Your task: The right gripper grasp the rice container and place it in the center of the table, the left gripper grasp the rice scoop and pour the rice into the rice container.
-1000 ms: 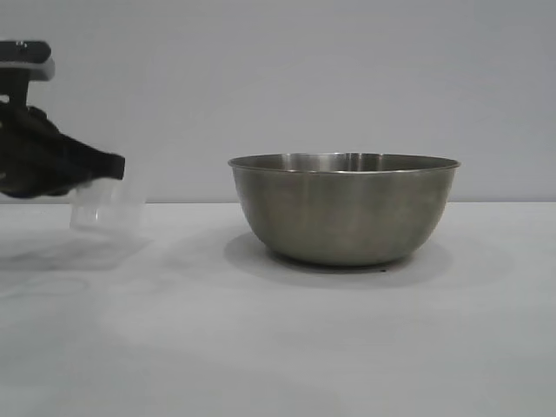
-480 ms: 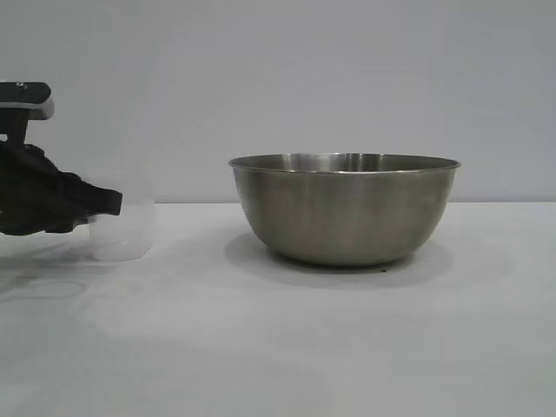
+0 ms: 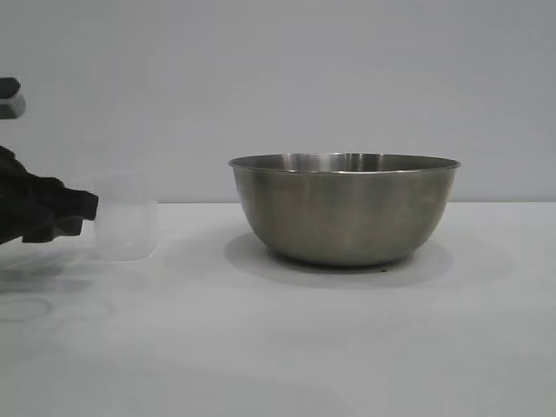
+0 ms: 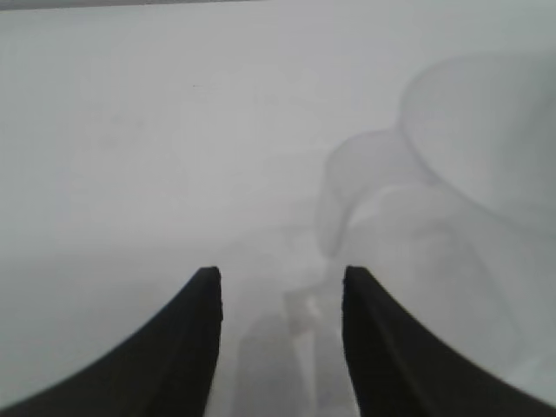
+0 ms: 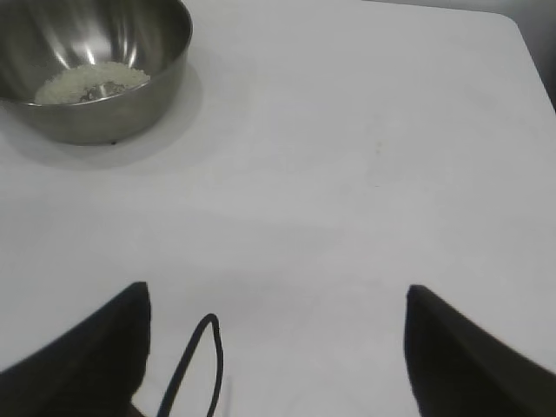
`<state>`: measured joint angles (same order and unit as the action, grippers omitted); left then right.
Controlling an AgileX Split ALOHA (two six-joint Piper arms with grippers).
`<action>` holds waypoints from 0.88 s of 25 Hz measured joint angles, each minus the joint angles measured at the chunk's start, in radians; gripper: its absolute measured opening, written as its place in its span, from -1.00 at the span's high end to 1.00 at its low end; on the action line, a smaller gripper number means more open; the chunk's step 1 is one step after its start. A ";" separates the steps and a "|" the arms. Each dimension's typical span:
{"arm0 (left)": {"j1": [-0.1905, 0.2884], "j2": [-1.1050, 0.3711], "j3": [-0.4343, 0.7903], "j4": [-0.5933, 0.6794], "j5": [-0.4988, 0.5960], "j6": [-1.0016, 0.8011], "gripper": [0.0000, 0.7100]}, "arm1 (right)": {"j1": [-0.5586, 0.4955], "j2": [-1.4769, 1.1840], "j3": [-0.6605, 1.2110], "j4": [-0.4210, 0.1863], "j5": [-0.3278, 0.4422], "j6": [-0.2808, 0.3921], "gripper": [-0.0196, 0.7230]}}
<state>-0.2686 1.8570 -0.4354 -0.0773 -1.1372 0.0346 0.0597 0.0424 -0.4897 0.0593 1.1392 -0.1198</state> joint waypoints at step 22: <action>0.000 -0.795 0.102 -0.255 0.469 0.167 0.27 | 0.000 0.000 0.000 0.000 0.000 0.000 -0.55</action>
<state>-0.2686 1.0621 -0.3333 -0.3325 -0.6685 0.2013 0.0597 0.0424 -0.4897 0.0593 1.1392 -0.1198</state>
